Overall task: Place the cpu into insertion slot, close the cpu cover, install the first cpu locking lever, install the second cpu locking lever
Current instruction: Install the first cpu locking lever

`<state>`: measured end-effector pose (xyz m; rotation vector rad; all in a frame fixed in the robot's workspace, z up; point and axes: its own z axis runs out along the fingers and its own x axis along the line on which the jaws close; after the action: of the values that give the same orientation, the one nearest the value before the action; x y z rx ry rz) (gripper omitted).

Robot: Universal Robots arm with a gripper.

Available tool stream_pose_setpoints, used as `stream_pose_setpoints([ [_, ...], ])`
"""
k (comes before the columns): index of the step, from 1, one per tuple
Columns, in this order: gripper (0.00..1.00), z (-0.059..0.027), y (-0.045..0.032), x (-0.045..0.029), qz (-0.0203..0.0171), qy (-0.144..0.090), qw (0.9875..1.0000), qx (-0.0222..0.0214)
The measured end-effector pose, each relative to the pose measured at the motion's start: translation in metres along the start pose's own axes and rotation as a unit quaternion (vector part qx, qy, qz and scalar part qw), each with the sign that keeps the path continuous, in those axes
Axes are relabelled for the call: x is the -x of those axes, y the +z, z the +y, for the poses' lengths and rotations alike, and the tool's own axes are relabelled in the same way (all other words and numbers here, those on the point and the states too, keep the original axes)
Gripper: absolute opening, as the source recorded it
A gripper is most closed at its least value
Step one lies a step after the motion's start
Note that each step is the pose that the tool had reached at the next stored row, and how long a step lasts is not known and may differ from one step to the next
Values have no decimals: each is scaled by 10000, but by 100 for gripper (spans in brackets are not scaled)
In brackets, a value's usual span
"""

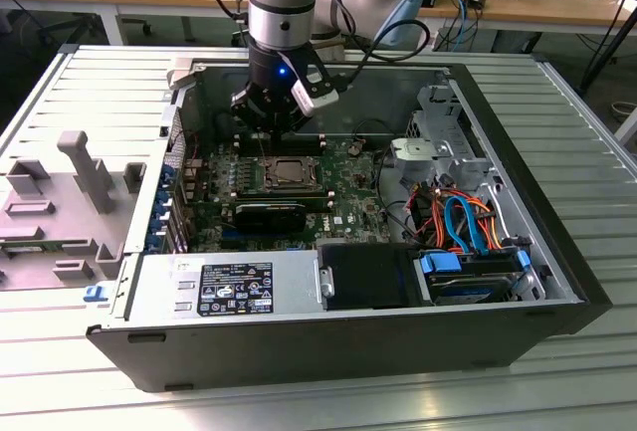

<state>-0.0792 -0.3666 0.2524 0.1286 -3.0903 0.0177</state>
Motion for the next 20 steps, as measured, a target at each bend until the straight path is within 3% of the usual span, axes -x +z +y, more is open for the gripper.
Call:
stream_pose_setpoints([
  [7,11,-1,-3,-1,-12,0,10000,11],
  [12,11,0,6,0,-256,3,9997,-9],
  [18,11,0,5,0,-261,23,9997,-9],
  [20,11,-1,4,-1,-261,108,9996,21],
])
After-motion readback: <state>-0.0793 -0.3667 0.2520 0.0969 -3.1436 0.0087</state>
